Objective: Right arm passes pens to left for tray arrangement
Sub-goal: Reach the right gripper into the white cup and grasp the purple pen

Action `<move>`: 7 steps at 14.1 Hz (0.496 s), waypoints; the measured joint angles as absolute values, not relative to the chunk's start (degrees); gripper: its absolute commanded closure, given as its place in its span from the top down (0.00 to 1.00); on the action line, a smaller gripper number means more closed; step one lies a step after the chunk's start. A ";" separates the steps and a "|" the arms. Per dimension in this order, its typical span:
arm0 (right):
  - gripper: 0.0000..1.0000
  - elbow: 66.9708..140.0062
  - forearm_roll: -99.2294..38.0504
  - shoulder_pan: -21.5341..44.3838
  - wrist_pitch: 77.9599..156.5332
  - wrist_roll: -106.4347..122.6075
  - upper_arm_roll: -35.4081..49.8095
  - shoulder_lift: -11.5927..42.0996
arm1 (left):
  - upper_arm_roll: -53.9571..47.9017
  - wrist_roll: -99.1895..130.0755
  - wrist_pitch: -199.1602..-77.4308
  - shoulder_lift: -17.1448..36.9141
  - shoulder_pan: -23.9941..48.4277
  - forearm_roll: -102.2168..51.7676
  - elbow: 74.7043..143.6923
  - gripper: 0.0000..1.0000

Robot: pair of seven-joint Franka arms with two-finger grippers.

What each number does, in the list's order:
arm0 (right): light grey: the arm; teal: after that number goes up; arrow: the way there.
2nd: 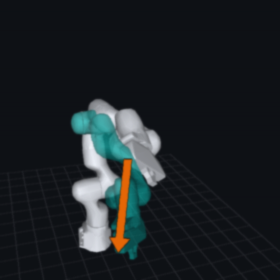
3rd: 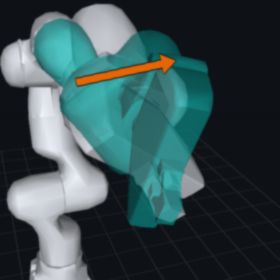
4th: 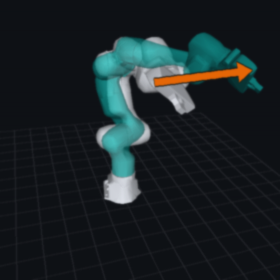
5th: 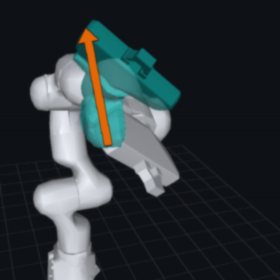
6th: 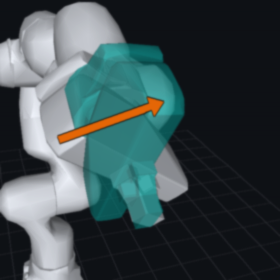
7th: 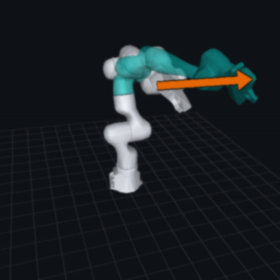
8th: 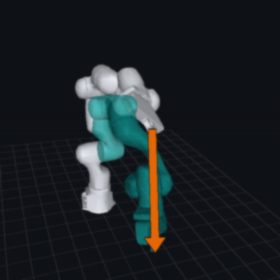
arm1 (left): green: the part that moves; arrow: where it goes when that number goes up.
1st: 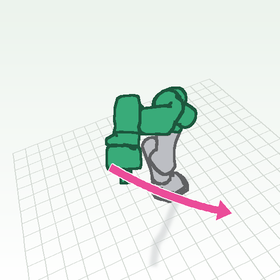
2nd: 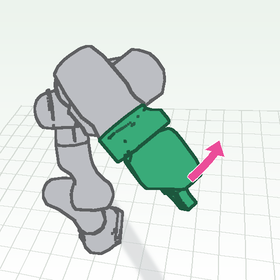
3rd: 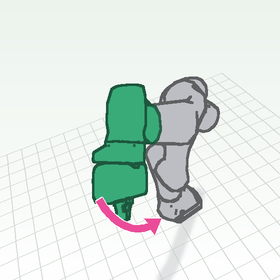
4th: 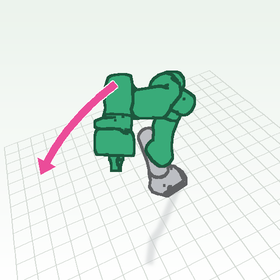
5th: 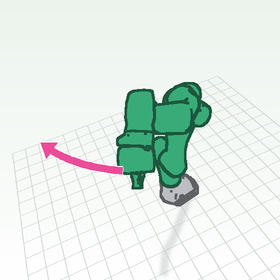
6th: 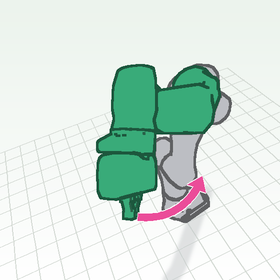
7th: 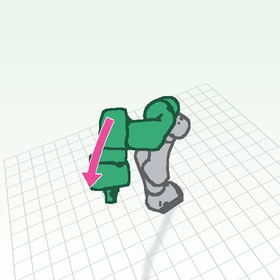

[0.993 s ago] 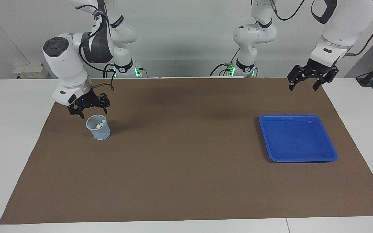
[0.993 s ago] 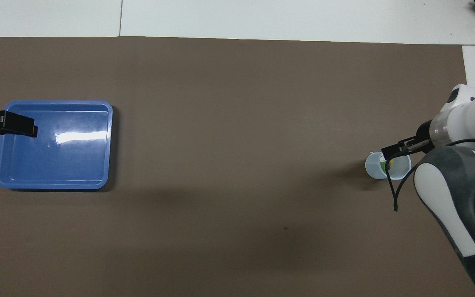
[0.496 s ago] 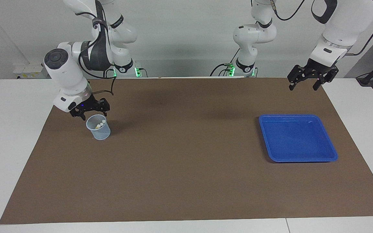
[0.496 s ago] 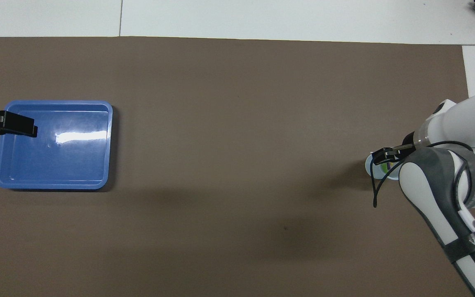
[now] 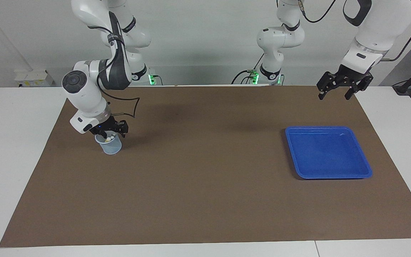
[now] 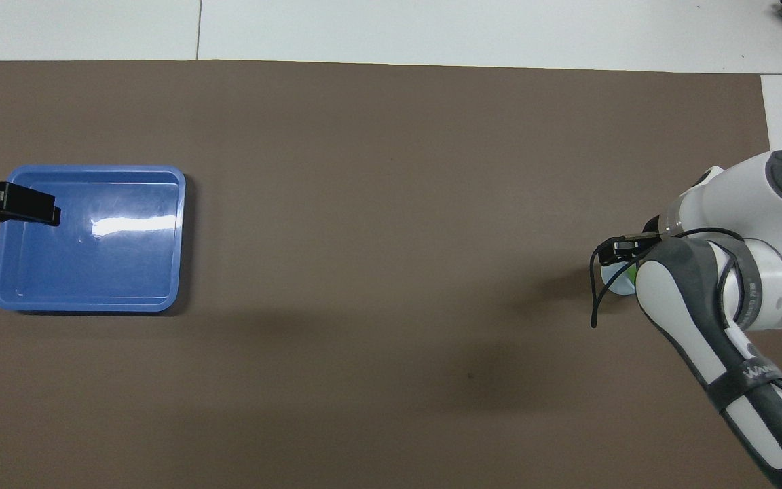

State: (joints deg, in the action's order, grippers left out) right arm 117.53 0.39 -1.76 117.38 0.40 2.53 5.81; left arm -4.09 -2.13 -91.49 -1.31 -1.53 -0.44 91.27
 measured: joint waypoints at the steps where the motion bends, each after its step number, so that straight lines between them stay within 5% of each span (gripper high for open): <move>1: 0.60 117.54 0.37 -1.76 117.37 0.39 2.51 5.91 | -4.09 -2.13 -91.47 -1.31 -1.76 -0.44 91.27 1.00; 5: 0.54 117.56 0.36 -2.16 116.13 0.39 2.36 5.93 | -4.09 -2.13 -91.47 -1.31 -1.93 -0.44 91.27 1.00; 7: 0.43 117.56 0.36 -2.58 115.32 0.69 2.36 5.92 | -4.09 -2.13 -91.46 -1.31 -1.93 -0.44 91.27 1.00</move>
